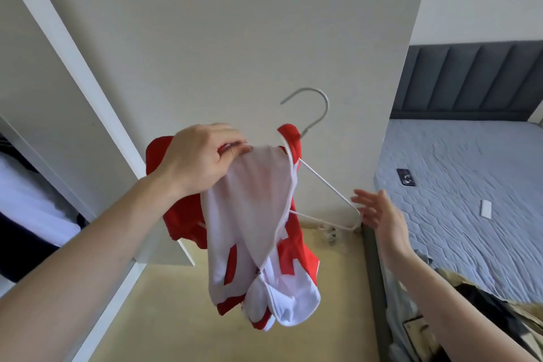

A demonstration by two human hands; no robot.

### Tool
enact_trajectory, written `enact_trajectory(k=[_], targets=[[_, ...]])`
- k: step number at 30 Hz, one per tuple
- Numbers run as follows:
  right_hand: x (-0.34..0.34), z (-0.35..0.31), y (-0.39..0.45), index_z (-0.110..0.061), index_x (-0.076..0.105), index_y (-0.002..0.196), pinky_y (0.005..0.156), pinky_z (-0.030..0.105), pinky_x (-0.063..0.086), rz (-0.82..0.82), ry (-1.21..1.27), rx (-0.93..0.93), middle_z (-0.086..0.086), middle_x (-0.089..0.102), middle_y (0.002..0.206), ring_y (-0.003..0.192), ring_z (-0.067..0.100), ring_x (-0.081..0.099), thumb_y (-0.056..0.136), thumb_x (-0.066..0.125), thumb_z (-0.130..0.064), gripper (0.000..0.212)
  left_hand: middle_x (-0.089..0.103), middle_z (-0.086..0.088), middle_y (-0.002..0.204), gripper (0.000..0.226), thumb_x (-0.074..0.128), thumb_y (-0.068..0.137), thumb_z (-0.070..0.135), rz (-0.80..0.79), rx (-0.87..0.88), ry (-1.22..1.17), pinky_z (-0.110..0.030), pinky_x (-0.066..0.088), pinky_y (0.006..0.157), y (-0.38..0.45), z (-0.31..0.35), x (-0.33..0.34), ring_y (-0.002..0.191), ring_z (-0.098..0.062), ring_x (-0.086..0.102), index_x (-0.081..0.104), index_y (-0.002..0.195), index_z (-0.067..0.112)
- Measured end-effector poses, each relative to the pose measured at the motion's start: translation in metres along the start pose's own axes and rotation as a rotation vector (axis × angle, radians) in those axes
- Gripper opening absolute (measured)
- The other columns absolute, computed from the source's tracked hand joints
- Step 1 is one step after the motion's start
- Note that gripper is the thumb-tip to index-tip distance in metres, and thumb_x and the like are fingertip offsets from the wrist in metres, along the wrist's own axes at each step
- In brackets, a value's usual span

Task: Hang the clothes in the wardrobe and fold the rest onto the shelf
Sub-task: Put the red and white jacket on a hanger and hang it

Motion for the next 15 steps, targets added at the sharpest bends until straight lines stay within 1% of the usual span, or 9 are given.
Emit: enact_trajectory(k=[1,2,4,7,9,11,13,14,15], targets=[[-0.013,0.024,0.000,-0.016,0.074,0.110,0.085,0.036,0.048,0.040,-0.055,0.126,0.007,0.075,0.109,0.089,0.020,0.063,0.110,0.035,-0.039,0.045,0.060,0.007,0.078,0.026,0.056,0.097,0.046,0.023,-0.018,-0.010,-0.037,0.049,0.064,0.001,-0.005,-0.005,0.072,-0.017,0.057,0.071,0.090,0.026],[-0.020,0.050,-0.004,-0.013,0.073,0.114,0.080,0.035,0.048,0.041,-0.153,0.241,0.006,0.074,0.106,0.086,0.020,0.061,0.109,0.042,-0.039,0.041,0.061,0.008,0.080,0.026,0.056,0.097,0.046,0.040,-0.025,-0.017,-0.037,0.050,0.064,0.002,-0.007,-0.010,0.074,-0.017,0.058,0.071,0.091,0.026],[-0.018,0.100,-0.022,-0.009,0.067,0.125,0.063,0.028,0.042,-0.052,-0.356,0.436,0.005,0.066,0.099,0.074,0.016,0.053,0.102,0.058,-0.039,0.039,0.062,0.010,0.081,0.027,0.056,0.097,0.047,0.072,-0.015,-0.020,-0.038,0.051,0.064,0.005,-0.008,-0.017,0.076,-0.018,0.061,0.072,0.091,0.025],[0.013,0.142,-0.057,-0.020,0.053,0.141,0.054,0.018,0.041,-0.250,-0.467,0.590,-0.004,0.061,0.110,0.072,0.006,0.054,0.090,0.070,-0.054,0.063,0.065,0.008,0.084,0.028,0.056,0.097,0.048,0.093,-0.016,-0.036,-0.042,0.052,0.066,0.011,-0.008,-0.025,0.078,-0.019,0.063,0.071,0.091,0.026],[0.035,0.153,-0.067,-0.027,0.056,0.132,0.056,0.016,0.044,-0.325,-0.447,0.622,-0.011,0.066,0.110,0.075,0.005,0.057,0.081,0.072,-0.066,0.065,0.066,0.008,0.085,0.028,0.056,0.098,0.048,0.106,-0.012,-0.063,-0.044,0.053,0.068,0.014,-0.007,-0.030,0.079,-0.019,0.064,0.071,0.091,0.026],[0.045,0.162,-0.063,-0.027,0.064,0.116,0.063,0.023,0.050,-0.322,-0.415,0.636,-0.008,0.071,0.105,0.081,0.010,0.062,0.076,0.075,-0.067,0.058,0.068,0.008,0.086,0.027,0.057,0.098,0.047,0.112,-0.001,-0.087,-0.044,0.053,0.069,0.015,-0.005,-0.034,0.080,-0.019,0.064,0.072,0.092,0.026],[0.045,0.164,-0.046,-0.006,0.070,0.107,0.066,0.031,0.049,-0.232,-0.346,0.595,-0.001,0.070,0.092,0.078,0.015,0.060,0.081,0.078,-0.053,0.054,0.068,0.010,0.087,0.026,0.058,0.098,0.047,0.117,-0.006,-0.092,-0.042,0.052,0.069,0.013,-0.009,-0.038,0.081,-0.017,0.064,0.071,0.092,0.026],[0.040,0.158,-0.036,0.001,0.071,0.101,0.066,0.031,0.047,-0.162,-0.317,0.549,0.002,0.068,0.086,0.075,0.016,0.058,0.085,0.078,-0.044,0.048,0.068,0.011,0.087,0.026,0.058,0.097,0.048,0.117,-0.015,-0.091,-0.039,0.052,0.069,0.010,-0.012,-0.039,0.081,-0.015,0.063,0.071,0.093,0.026],[0.033,0.147,-0.025,-0.001,0.073,0.095,0.065,0.029,0.047,-0.082,-0.288,0.496,0.004,0.068,0.082,0.072,0.015,0.057,0.087,0.077,-0.037,0.036,0.068,0.013,0.088,0.026,0.058,0.097,0.049,0.110,-0.026,-0.093,-0.037,0.051,0.070,0.007,-0.018,-0.040,0.082,-0.012,0.063,0.071,0.093,0.027]])
Point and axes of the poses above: each hand's wrist, its own y-axis towards the middle knuckle, its own x-axis out of the palm, z = x × y, the point moved 7 cm from there along y, towards the middle knuckle
